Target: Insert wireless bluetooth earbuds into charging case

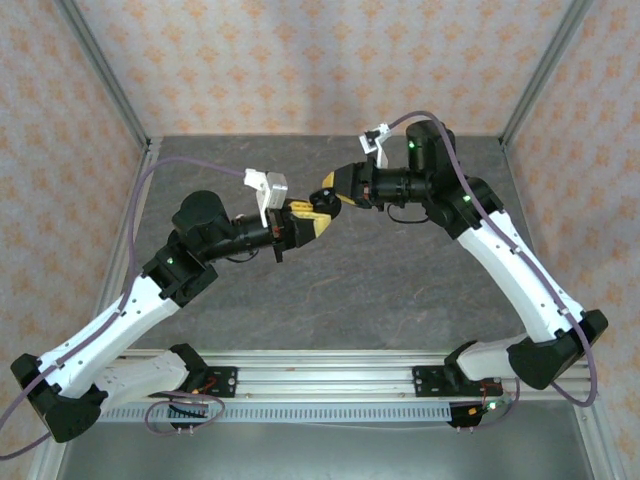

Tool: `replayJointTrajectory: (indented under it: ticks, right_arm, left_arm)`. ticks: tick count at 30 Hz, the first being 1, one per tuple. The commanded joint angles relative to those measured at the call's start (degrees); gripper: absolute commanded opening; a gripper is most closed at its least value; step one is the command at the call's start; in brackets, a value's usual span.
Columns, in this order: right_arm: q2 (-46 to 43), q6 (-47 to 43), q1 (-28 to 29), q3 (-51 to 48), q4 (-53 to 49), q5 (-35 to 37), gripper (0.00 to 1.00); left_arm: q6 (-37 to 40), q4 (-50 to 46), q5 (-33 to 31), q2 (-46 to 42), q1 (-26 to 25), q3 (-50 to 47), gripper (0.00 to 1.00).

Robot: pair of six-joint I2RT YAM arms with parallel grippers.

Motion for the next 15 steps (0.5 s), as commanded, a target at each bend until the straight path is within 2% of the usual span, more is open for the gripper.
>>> replayJointTrajectory:
  ticks: [1, 5, 10, 13, 15]
  right_arm:
    - [-4.31, -3.39, -0.24, -0.74, 6.43, 1.91, 0.21]
    - [-7.97, -4.26, -0.26, -4.53, 11.95, 4.83, 0.23]
    - [-9.81, -0.47, -0.25, -7.84, 17.45, 2.67, 0.24]
    - [-9.19, -3.12, -0.24, -6.33, 9.96, 4.9, 0.24]
    - [-6.81, -6.02, -0.25, -2.69, 0.57, 5.79, 0.24]
  left_arm:
    - [-0.89, -1.2, 0.3, -1.25, 0.29, -0.64, 0.03]
    - [-1.79, -0.45, -0.65, -2.58, 0.37, -2.46, 0.03]
    - [-2.1, -0.67, -0.93, -3.47, 0.33, -3.43, 0.03]
    - [-1.32, -1.8, -0.33, -3.58, 0.36, -3.27, 0.02]
    - [-0.07, -3.11, 0.8, -3.23, 0.38, -2.64, 0.02]
